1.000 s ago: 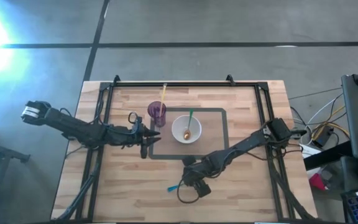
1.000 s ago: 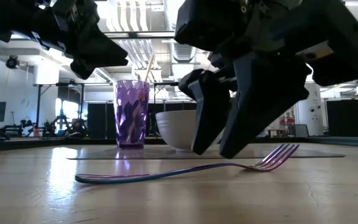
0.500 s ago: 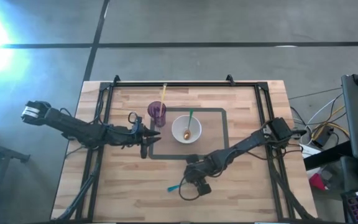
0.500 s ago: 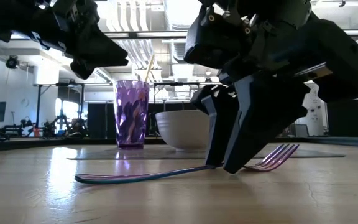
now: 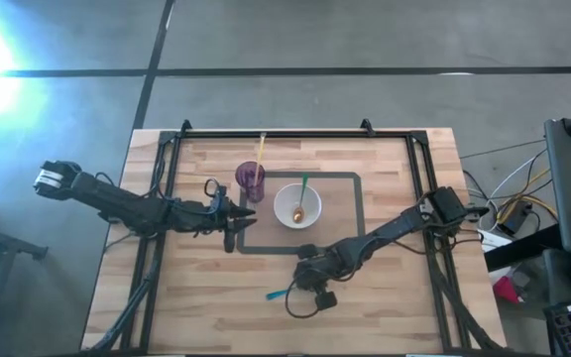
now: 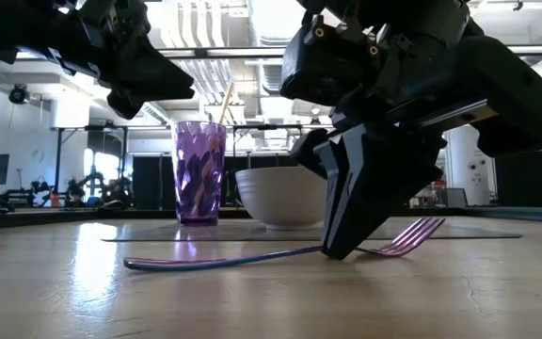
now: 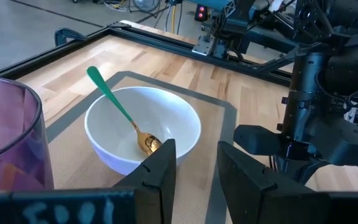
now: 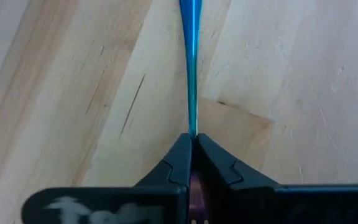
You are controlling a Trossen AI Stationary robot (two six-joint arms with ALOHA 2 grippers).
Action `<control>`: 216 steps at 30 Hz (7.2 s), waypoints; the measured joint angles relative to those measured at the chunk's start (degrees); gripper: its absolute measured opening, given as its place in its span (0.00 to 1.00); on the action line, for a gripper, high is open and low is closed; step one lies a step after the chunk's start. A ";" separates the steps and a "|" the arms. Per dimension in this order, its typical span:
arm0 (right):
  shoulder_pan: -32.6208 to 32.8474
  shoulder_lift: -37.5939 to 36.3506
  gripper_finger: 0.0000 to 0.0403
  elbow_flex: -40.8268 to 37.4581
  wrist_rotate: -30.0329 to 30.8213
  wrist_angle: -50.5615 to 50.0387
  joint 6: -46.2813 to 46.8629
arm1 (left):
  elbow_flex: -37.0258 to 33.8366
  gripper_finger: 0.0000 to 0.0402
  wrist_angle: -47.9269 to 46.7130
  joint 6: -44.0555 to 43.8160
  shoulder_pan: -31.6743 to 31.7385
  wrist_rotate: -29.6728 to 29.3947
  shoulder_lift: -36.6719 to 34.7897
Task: Pick & Place Utensil
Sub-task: Put the blue fork into the white bowl on the brown placemat
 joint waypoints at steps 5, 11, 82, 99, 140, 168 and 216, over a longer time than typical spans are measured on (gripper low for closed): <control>0.00 -0.18 0.03 -0.04 -0.20 -0.14 -1.64 | 0.00 0.27 -0.04 -0.82 0.00 0.40 -0.01; 0.05 -1.66 0.02 -0.34 -3.25 -1.69 -2.84 | 0.00 0.27 -0.50 -1.38 -0.09 0.66 -0.02; -12.90 -12.96 0.02 -33.64 47.77 77.46 11.14 | 0.00 0.27 4.62 7.45 0.33 -3.67 -4.57; -14.42 -7.27 0.02 -25.62 48.09 68.98 9.60 | 0.02 0.27 5.09 7.91 0.33 -4.11 -4.61; -15.54 0.70 0.02 -15.87 47.82 52.97 11.18 | 0.02 0.27 3.82 7.21 0.34 -4.10 -4.61; -10.25 -7.09 0.02 -17.47 58.41 53.75 1.54 | 0.02 0.27 14.39 0.26 0.35 -8.23 5.07; -5.22 -7.32 0.02 -17.03 53.15 69.83 -17.26 | 5.77 0.13 46.23 8.23 0.35 -8.07 27.63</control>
